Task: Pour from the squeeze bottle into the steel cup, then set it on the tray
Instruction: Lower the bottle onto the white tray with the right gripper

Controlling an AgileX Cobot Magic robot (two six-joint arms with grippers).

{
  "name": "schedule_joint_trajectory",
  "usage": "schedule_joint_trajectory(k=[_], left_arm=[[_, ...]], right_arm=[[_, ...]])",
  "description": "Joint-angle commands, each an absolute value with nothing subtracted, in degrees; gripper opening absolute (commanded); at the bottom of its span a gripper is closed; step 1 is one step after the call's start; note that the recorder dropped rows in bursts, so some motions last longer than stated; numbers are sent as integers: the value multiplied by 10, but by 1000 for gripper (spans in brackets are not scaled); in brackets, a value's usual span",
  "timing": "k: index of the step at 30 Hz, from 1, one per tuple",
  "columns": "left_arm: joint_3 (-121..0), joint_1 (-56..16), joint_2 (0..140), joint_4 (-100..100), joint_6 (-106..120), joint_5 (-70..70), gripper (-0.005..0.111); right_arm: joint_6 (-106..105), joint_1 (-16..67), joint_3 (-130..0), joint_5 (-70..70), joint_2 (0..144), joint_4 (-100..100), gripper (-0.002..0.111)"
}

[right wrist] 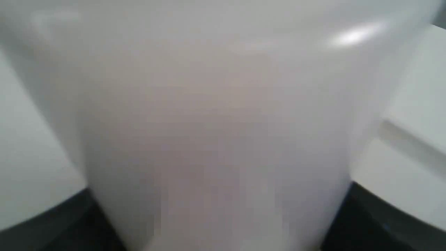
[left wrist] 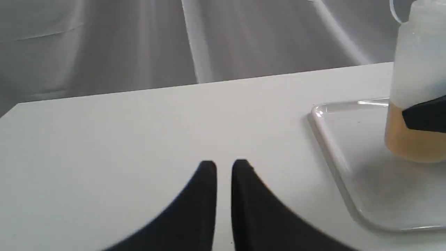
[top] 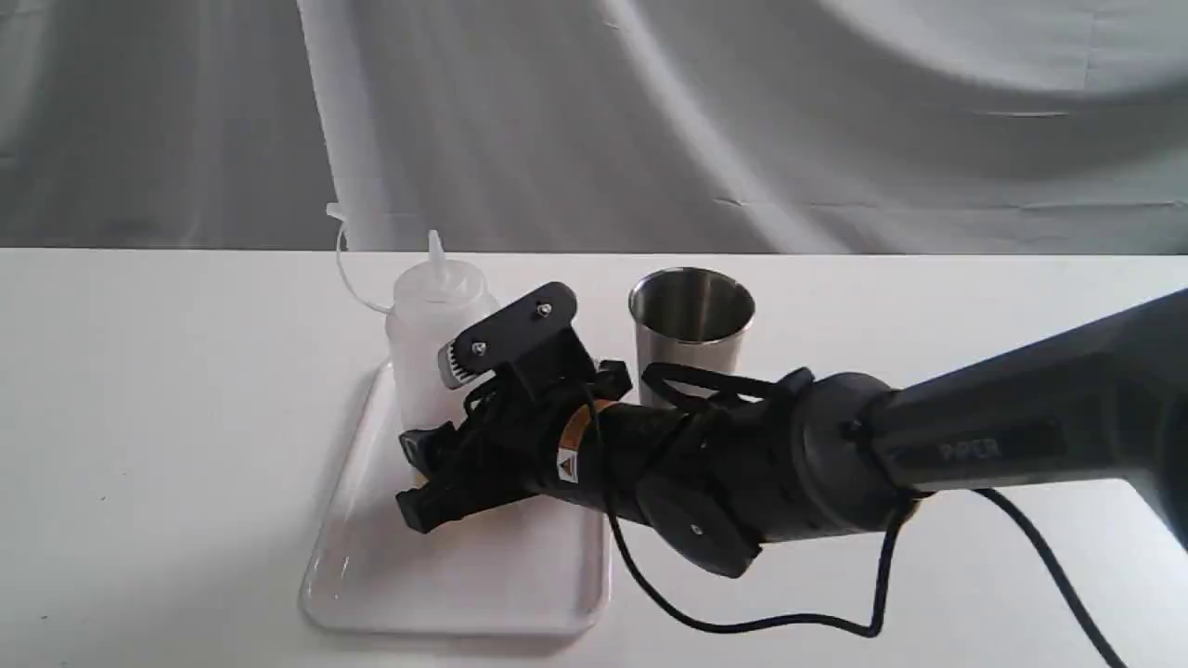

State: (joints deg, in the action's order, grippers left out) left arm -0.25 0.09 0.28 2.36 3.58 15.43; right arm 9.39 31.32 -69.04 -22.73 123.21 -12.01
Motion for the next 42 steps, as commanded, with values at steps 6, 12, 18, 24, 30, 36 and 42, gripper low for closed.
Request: schedule_joint_trajectory(k=[6, 12, 18, 24, 30, 36, 42], left_arm=[[0, 0, 0, 25, 35, 150, 8], [0, 0, 0, 25, 35, 150, 8], [0, 0, 0, 25, 35, 150, 8], [0, 0, 0, 25, 35, 150, 8], [0, 0, 0, 25, 35, 150, 8], [0, 0, 0, 25, 35, 150, 8], [0, 0, 0, 25, 35, 150, 8]], right_arm=[[84, 314, -690, -245, 1224, -109, 16], [72, 314, -690, -229, 1224, -93, 16], [70, 315, -690, -220, 1224, -93, 16], [73, 315, -690, -214, 1224, -94, 16], [76, 321, -690, -207, 1224, -94, 16], [76, 321, -690, -207, 1224, -94, 16], [76, 320, -690, -207, 1224, -89, 16]])
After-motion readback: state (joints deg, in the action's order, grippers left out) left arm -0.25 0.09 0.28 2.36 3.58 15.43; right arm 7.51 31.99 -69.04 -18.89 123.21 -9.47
